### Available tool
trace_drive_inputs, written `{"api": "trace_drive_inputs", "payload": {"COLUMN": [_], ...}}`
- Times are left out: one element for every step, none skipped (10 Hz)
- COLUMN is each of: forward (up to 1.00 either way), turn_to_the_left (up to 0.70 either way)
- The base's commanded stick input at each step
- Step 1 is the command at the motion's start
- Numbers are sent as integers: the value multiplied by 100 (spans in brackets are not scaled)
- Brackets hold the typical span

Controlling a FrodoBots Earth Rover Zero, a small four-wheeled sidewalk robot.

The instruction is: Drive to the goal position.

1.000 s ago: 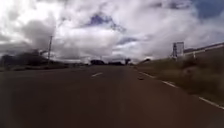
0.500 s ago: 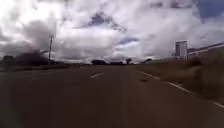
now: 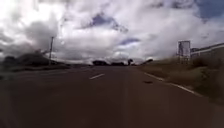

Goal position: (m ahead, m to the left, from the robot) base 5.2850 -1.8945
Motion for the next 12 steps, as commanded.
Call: {"api": "trace_drive_inputs", "payload": {"forward": [70, 70, 70, 70, 70, 70, 70, 70, 70, 70, 70, 70], "turn_to_the_left": [6, -29, -29, -29, -29, -29, -29, -29, -29, -29, -29, -29]}}
